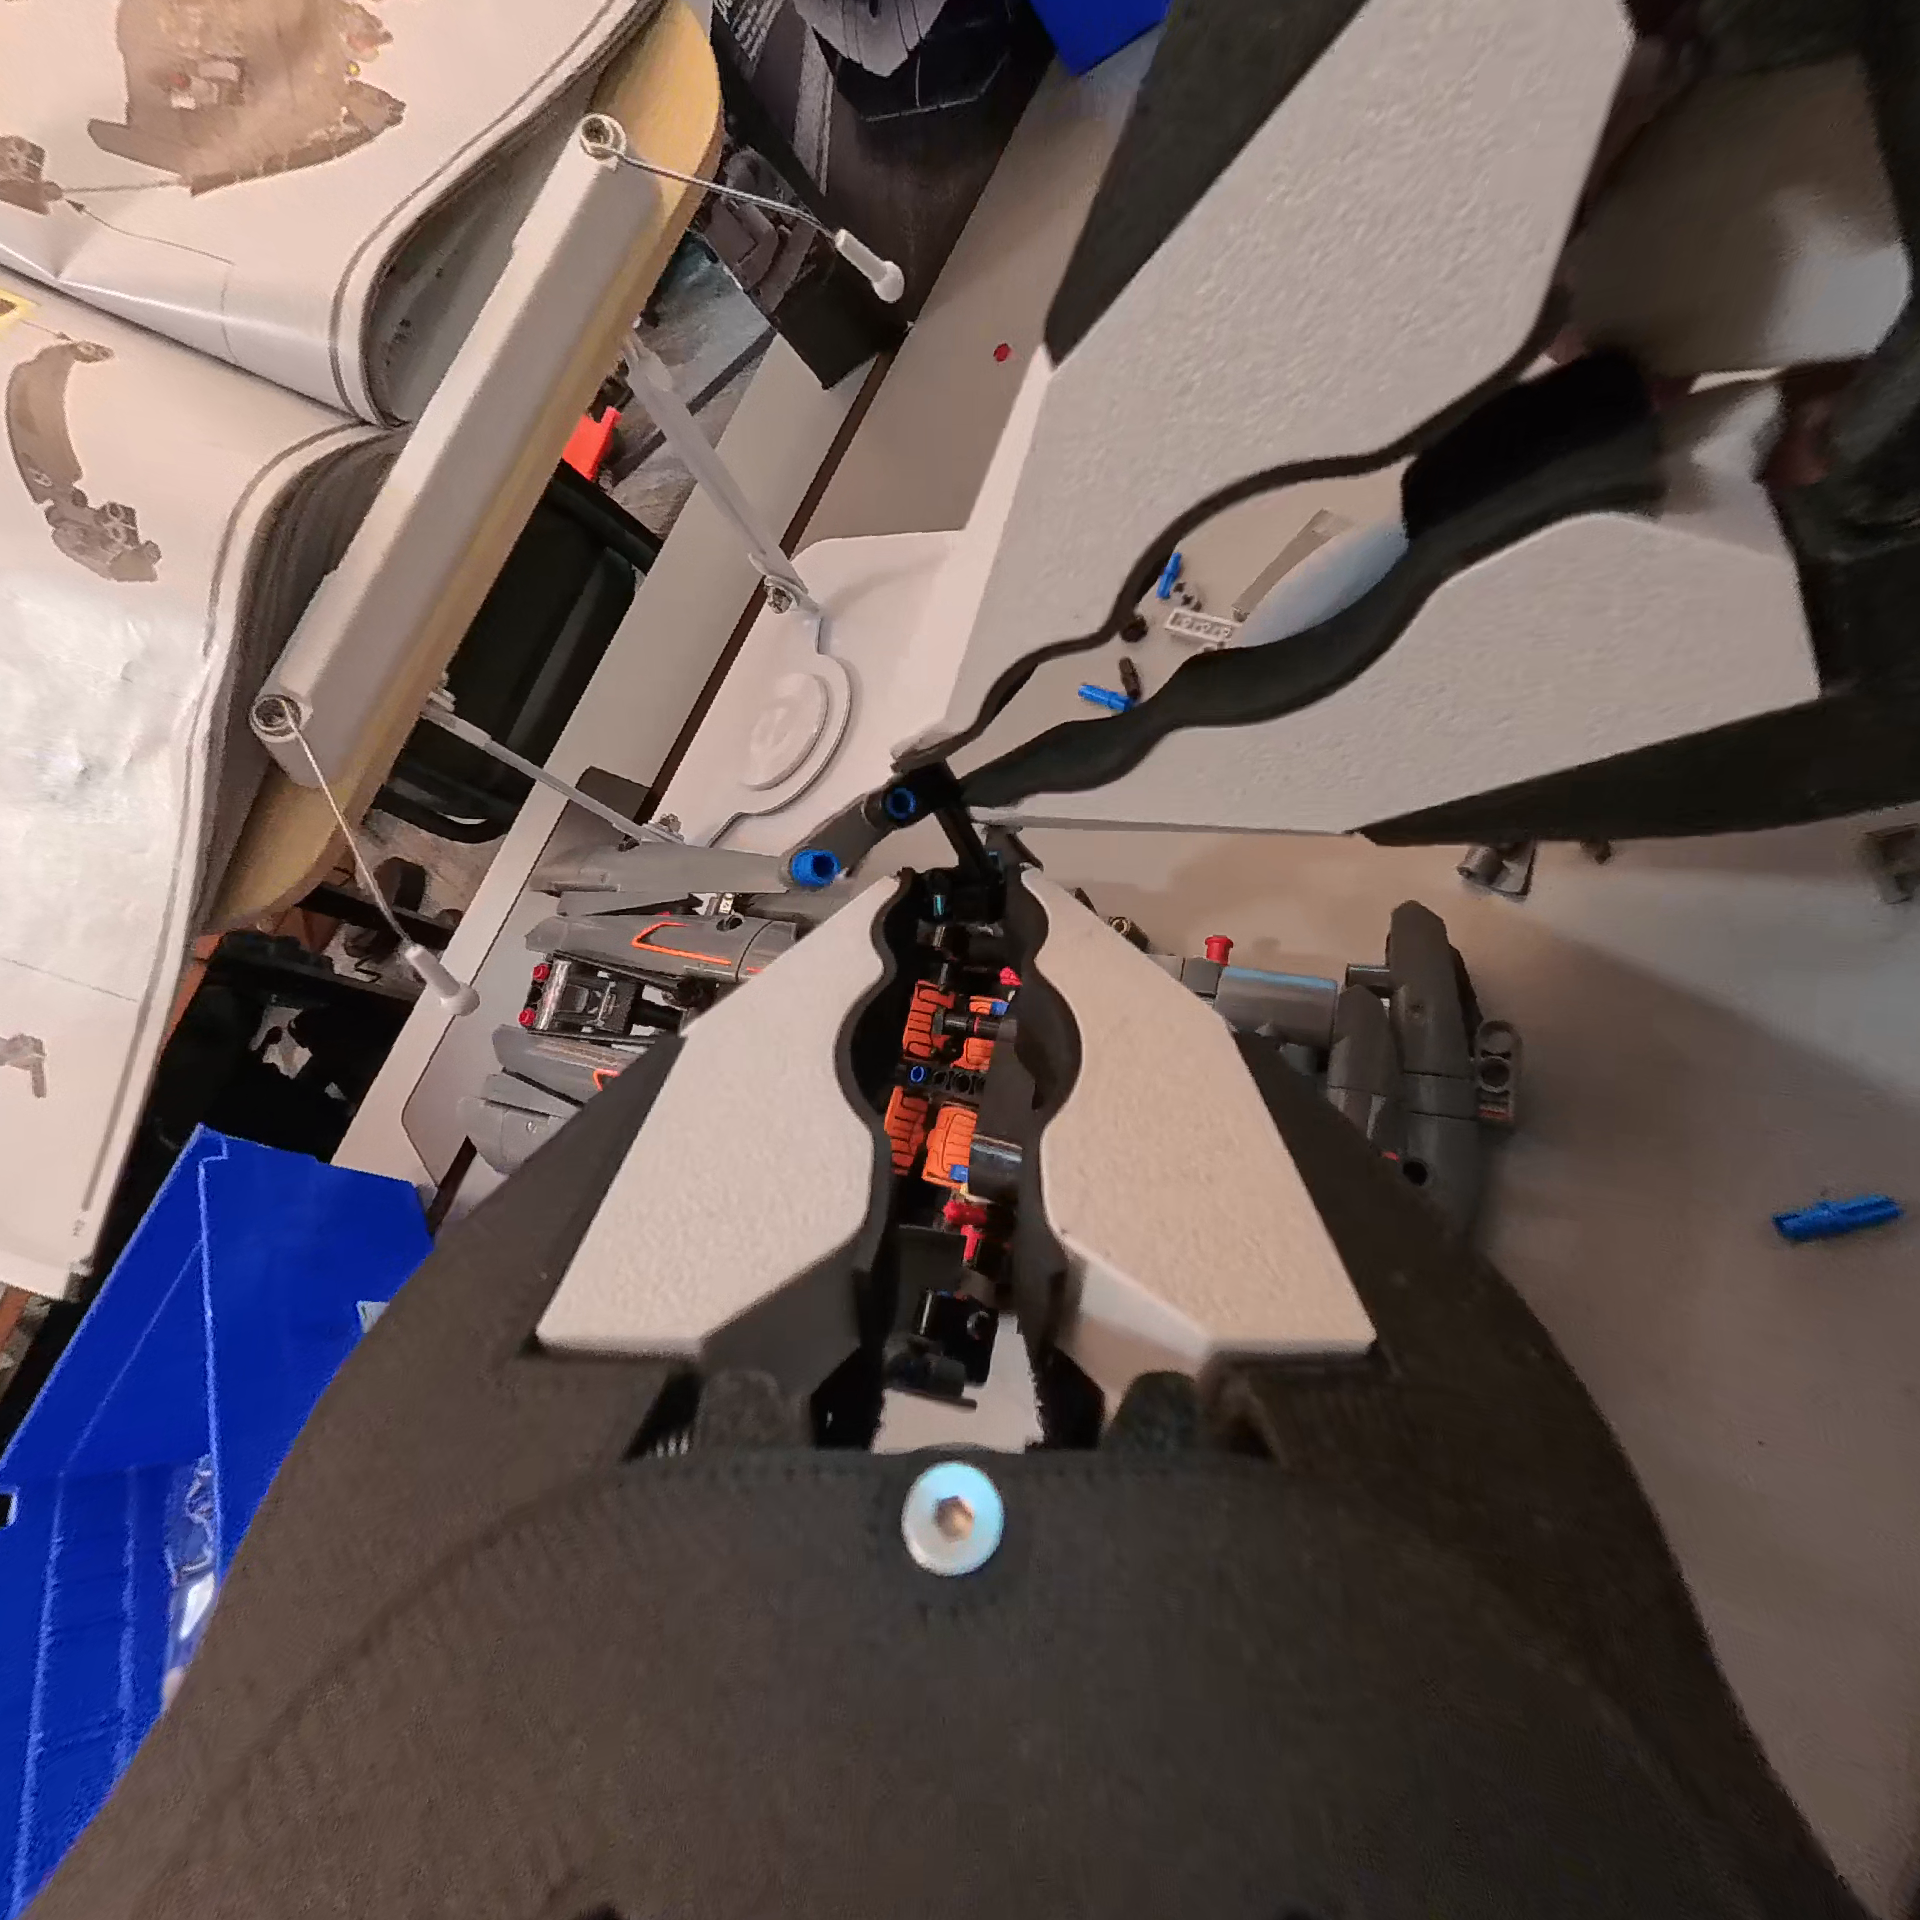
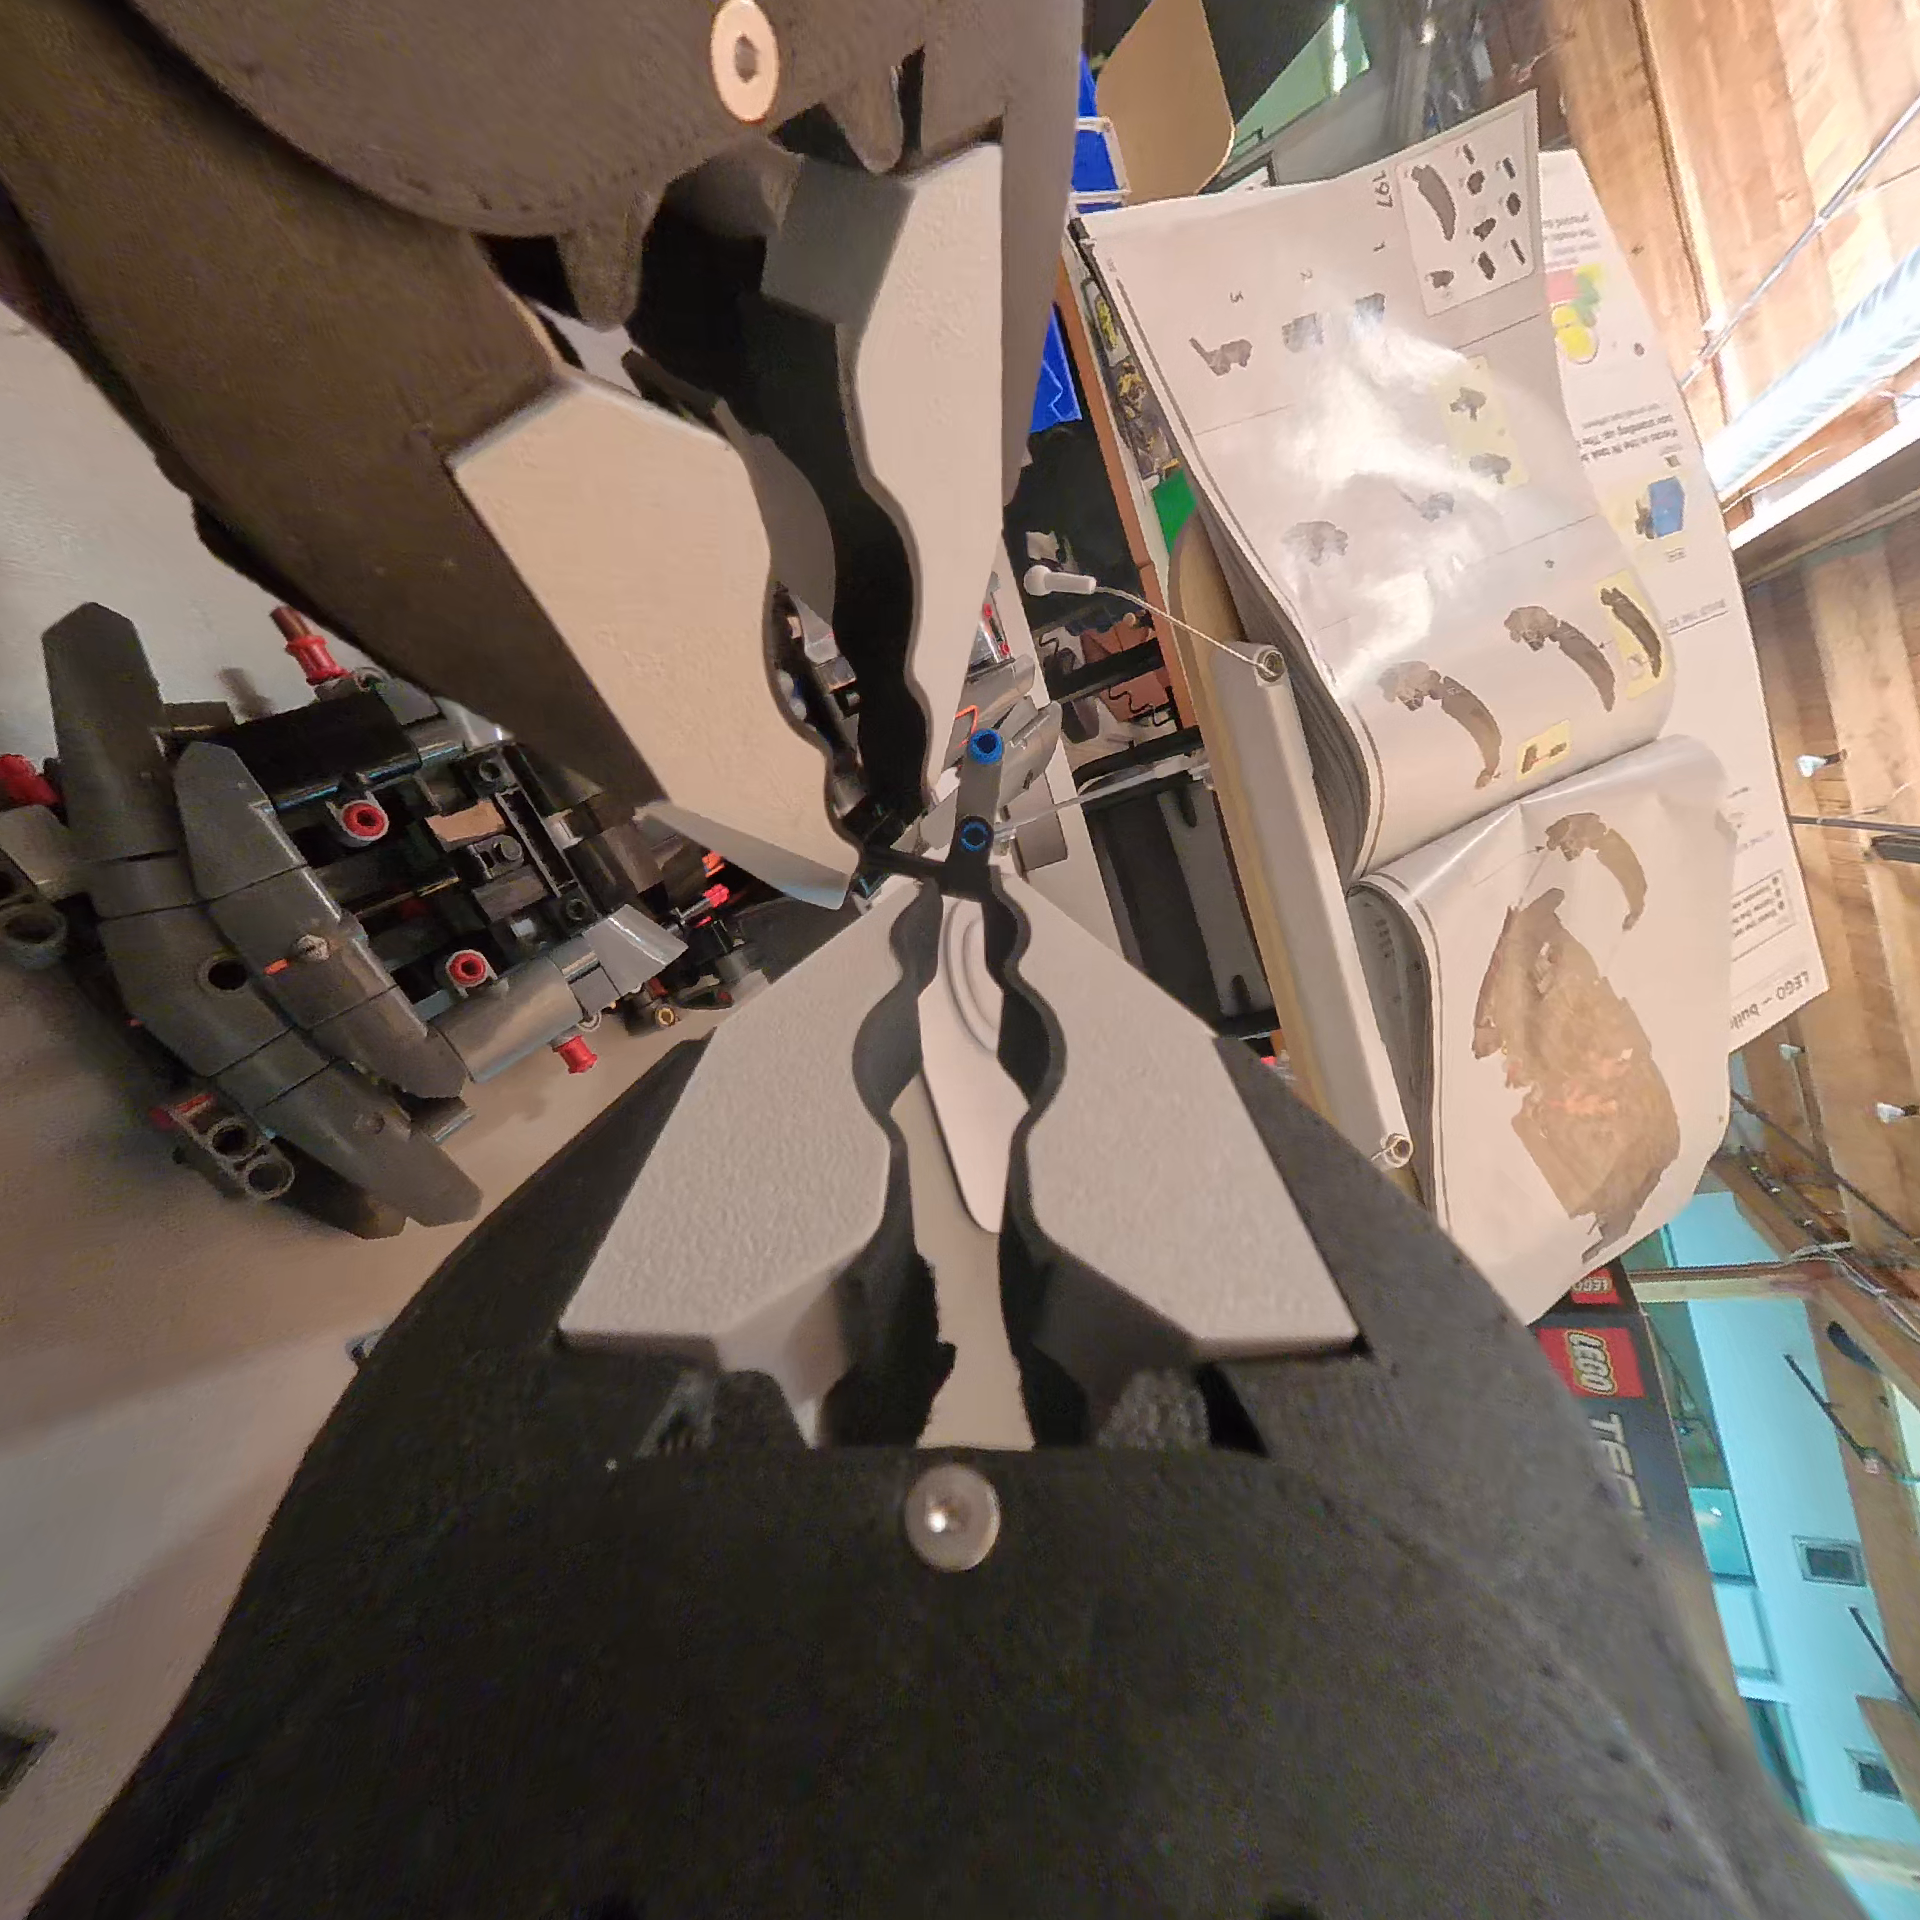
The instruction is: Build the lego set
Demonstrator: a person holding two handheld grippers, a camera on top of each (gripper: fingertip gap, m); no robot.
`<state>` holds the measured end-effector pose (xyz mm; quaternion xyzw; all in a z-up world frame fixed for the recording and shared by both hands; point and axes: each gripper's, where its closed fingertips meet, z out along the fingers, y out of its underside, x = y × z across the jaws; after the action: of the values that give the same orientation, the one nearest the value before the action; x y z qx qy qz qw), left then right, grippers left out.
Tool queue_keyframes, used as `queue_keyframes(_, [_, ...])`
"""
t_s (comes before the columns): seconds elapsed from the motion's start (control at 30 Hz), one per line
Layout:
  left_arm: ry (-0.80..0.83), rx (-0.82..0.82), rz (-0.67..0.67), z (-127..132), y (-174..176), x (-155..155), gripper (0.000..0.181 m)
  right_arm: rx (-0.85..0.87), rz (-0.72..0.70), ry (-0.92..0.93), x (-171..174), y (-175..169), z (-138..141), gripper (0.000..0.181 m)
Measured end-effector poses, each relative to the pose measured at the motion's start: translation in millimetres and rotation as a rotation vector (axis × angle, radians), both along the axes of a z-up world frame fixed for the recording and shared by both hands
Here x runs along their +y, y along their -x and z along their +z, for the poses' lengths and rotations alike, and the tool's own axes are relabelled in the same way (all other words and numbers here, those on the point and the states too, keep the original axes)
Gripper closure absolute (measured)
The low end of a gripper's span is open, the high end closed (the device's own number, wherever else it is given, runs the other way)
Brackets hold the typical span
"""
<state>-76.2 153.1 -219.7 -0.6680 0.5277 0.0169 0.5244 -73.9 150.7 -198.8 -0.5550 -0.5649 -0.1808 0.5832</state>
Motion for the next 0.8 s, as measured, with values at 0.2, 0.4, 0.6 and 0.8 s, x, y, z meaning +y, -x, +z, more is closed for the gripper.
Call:
queue_keyframes(0.2, [0.031,-0.019,0.008,0.0,0.8,-0.3,0.168,-0.007,0.0,-0.022,-0.4,1.1,1.1,0.176])
queue_keyframes(0.4, [0.065,-0.051,0.015,0.2,1.7,0.1,0.168,-0.011,0.006,-0.047,-0.3,2.6,2.5,0.176])
queue_keyframes(0.6, [0.203,-0.175,0.001,0.3,1.4,-0.7,0.169,-0.054,0.028,-0.138,0.1,6.1,6.2,0.176])
queue_keyframes(0.8, [0.33,-0.298,-0.031,1.2,0.7,-2.7,0.168,-0.074,0.044,-0.18,-0.2,8.1,8.3,0.176])
